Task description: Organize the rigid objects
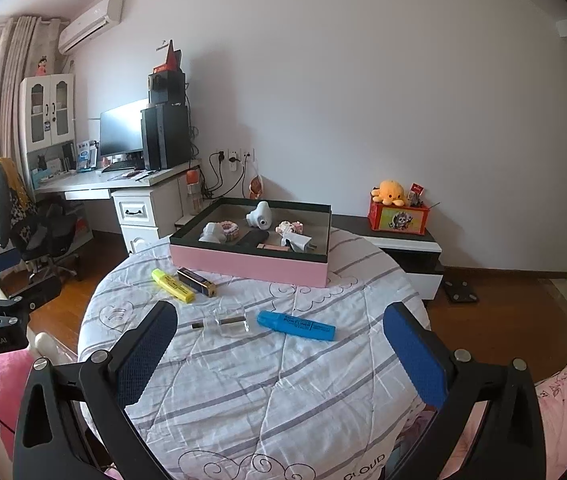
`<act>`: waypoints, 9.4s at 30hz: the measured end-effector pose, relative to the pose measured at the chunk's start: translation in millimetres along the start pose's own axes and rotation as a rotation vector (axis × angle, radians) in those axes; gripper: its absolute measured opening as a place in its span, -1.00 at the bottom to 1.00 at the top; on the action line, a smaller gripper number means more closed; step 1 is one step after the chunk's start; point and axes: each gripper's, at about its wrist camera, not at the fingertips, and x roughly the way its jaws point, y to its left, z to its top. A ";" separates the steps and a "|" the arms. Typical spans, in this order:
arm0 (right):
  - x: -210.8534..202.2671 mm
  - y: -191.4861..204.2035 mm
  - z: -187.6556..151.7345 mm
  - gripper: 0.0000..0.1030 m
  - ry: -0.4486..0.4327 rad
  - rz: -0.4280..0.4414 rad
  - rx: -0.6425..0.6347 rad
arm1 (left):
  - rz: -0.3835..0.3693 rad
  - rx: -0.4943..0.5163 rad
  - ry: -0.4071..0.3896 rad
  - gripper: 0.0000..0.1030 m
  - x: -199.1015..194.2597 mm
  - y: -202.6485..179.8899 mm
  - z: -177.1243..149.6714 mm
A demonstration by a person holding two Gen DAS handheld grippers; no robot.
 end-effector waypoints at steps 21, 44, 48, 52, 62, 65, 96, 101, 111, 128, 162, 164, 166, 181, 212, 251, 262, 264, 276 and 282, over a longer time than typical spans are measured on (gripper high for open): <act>58.1 -16.9 -19.7 1.00 0.139 0.005 0.023 | -0.062 0.030 0.164 1.00 69.6 -23.8 -11.6; 128.2 -82.1 -63.5 1.00 0.294 0.010 0.137 | -0.208 0.029 0.402 1.00 195.4 -117.6 -19.0; 137.2 -89.1 -65.2 1.00 0.305 0.011 0.150 | -0.200 0.040 0.436 1.00 208.0 -124.3 -20.1; 140.1 -91.8 -65.1 1.00 0.308 0.013 0.151 | -0.200 0.053 0.444 1.00 215.0 -128.9 -19.0; 141.1 -88.1 -64.4 1.00 0.318 0.003 0.145 | -0.249 0.004 0.409 0.21 205.5 -107.1 -18.0; 142.0 -83.5 -63.9 1.00 0.326 -0.001 0.133 | -0.233 0.024 0.405 0.21 193.6 -96.3 -23.9; 203.5 -49.2 -39.0 1.00 0.440 0.115 -0.153 | -0.173 -0.009 0.374 0.94 158.2 -30.5 -60.6; 208.3 -48.7 -39.0 0.96 0.466 0.179 -0.155 | -0.185 -0.030 0.385 0.94 151.4 -22.4 -60.7; 176.6 -33.4 -44.7 -0.10 0.473 0.197 -0.119 | -0.148 -0.043 0.398 0.94 134.9 -8.8 -66.8; 160.3 1.2 -52.9 -0.13 0.433 0.186 -0.073 | -0.151 -0.229 0.389 0.96 135.5 -8.8 -58.3; 154.0 1.0 -58.4 -0.48 0.401 0.128 -0.033 | -0.160 -0.123 0.349 0.51 154.4 -8.9 -56.4; 157.4 1.0 -57.0 -0.48 0.400 0.130 -0.042 | -0.116 -0.075 0.351 0.51 157.9 -17.8 -57.0; 160.2 1.7 -56.1 -0.48 0.397 0.132 -0.052 | -0.099 -0.058 0.346 0.50 159.6 -21.2 -57.2; 169.6 -1.7 -51.6 -0.48 0.384 0.146 -0.040 | -0.121 -0.088 0.309 -0.01 158.5 -11.6 -52.6; 79.2 -1.8 17.9 -0.48 0.085 0.243 0.046 | -0.191 0.008 0.002 -0.01 46.6 -34.4 38.0; 373.9 -75.9 108.1 -0.48 0.416 0.117 -0.077 | -0.250 0.120 0.403 -0.02 390.9 -9.9 143.0; 393.7 -76.3 107.9 -0.47 0.465 0.064 -0.113 | -0.193 0.142 0.415 -0.02 409.6 -15.3 135.1; 393.2 -75.1 107.9 -0.46 0.465 0.062 -0.116 | -0.190 0.140 0.407 0.07 407.7 -14.5 134.8; 343.0 -61.3 102.5 -0.02 0.434 0.102 -0.093 | -0.177 0.157 0.356 0.84 351.5 -13.3 135.8; 299.0 -46.5 95.1 -0.02 0.415 0.128 -0.109 | -0.159 0.146 0.338 0.95 312.1 -4.4 128.3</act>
